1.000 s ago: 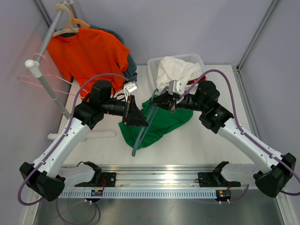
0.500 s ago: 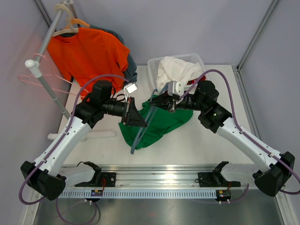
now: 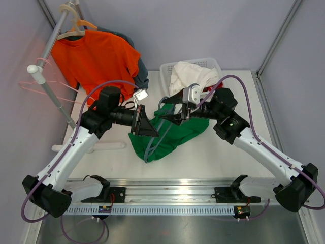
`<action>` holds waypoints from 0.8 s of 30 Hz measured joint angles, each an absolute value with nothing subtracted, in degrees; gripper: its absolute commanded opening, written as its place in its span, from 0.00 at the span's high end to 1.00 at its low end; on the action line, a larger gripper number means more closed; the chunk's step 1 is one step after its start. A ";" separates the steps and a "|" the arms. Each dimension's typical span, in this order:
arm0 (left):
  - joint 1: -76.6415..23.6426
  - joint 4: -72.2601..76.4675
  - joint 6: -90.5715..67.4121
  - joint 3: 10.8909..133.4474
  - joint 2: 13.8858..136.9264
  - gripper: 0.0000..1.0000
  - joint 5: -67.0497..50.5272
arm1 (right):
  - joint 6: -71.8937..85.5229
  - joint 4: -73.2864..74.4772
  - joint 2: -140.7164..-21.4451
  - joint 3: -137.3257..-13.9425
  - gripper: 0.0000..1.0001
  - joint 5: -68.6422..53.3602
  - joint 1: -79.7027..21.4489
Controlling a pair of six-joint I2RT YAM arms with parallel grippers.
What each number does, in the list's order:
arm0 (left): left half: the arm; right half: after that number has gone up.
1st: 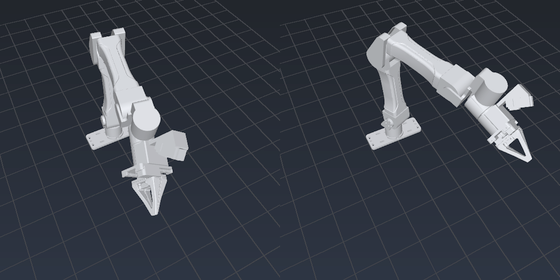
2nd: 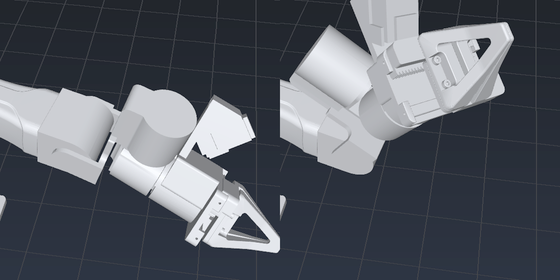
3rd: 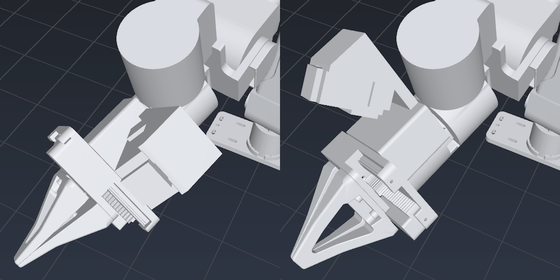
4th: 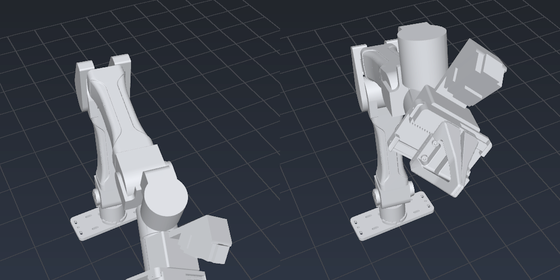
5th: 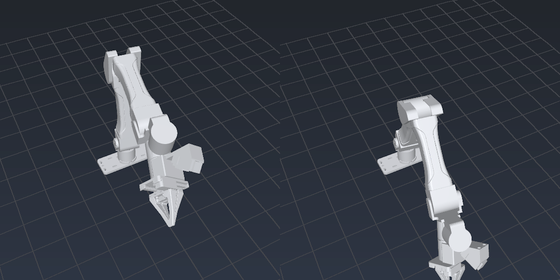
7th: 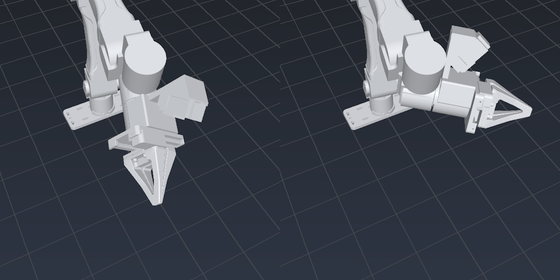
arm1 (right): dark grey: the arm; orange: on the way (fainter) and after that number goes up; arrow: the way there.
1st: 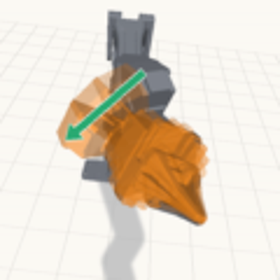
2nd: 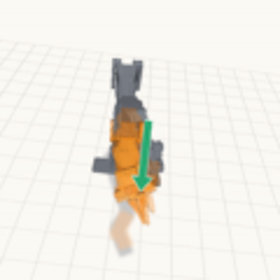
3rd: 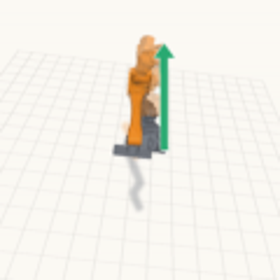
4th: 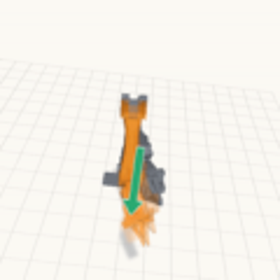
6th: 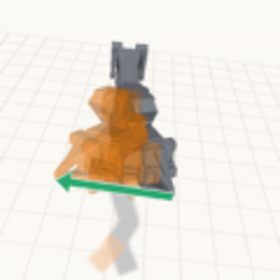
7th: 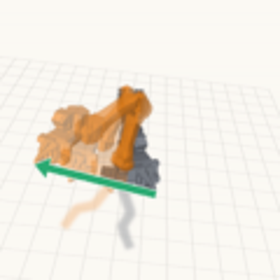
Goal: Remove the t-shirt from the hanger
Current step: Pass the hanger from the right arm to the left
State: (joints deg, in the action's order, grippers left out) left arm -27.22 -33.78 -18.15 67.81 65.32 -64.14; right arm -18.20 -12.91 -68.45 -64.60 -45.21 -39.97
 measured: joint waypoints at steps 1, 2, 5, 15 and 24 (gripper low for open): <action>-27.20 -33.65 -18.28 67.81 65.32 1.00 -64.14 | -18.20 -12.93 -68.45 -64.53 0.34 -45.23 -39.97; -27.20 -33.56 -18.39 67.81 65.32 1.00 -64.14 | -18.09 -12.97 -68.45 -64.47 0.30 -45.28 -39.97; -26.96 -33.10 -18.74 67.81 65.32 1.00 -64.05 | -17.89 -12.97 -68.42 -64.36 0.10 -45.76 -40.03; -26.11 -30.98 -20.91 66.96 63.16 1.00 -60.36 | -17.06 -14.46 -66.50 -62.22 0.01 -43.48 -40.14; -26.17 -29.23 -22.74 66.00 58.41 1.00 -54.13 | -14.70 -18.96 -65.41 -59.70 0.01 -34.61 -40.12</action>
